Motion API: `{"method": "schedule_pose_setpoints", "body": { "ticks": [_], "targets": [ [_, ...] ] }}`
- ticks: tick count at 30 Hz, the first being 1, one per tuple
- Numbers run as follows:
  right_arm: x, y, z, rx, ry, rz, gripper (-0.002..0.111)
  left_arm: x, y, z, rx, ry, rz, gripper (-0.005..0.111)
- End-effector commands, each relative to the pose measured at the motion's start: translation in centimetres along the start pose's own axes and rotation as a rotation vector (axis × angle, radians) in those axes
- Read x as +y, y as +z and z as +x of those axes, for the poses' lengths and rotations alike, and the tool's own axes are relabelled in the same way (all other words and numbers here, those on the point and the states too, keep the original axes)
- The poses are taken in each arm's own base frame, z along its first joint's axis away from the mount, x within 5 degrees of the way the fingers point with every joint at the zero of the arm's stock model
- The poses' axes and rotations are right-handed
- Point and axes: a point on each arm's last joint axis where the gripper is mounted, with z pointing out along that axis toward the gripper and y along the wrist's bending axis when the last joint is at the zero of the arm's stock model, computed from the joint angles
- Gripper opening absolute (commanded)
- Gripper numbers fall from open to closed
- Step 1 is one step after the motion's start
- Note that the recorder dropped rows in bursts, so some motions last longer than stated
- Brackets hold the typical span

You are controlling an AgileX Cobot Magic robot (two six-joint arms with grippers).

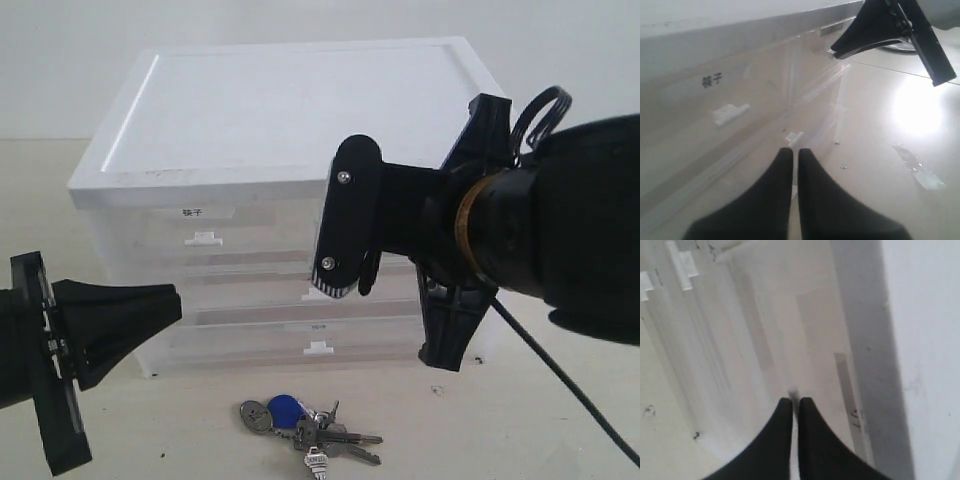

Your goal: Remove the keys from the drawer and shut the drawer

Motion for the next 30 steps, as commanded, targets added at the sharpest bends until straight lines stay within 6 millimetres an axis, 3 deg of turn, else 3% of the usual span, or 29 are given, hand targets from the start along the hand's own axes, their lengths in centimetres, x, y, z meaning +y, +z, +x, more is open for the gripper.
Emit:
{"method": "schedule_pose_setpoints", "body": {
  "ticks": [1,4,8,13,23,30],
  "targets": [
    [1.3,-1.4,-1.0,-0.05,-0.048,-0.032,0.0,-0.7,0.3,0.2,0.072,0.046,0.147,0.005],
    [1.9,-3.0,-1.7,-0.107,-0.072,-0.035,0.0,0.2,1.2,0.9,0.233,0.011,0.093,0.005],
    [1.7,-4.2,-1.7,-0.143,-0.049,-0.029,0.0,-1.4,2.9,1.6,0.396,0.11,0.144,0.005],
    [1.4,-4.5,-1.4,-0.138,-0.043,-0.019,0.0,-0.6,4.8,3.0,0.584,0.147,-0.084,0.005],
    [1.3,-4.6,-1.3,-0.136,-0.038,-0.018,0.0,0.8,6.9,5.6,0.534,0.26,-0.271,0.005],
    [1.3,-4.6,-1.3,-0.133,-0.04,-0.017,0.0,0.8,6.9,4.8,0.481,0.239,-0.307,0.005]
  ]
}}
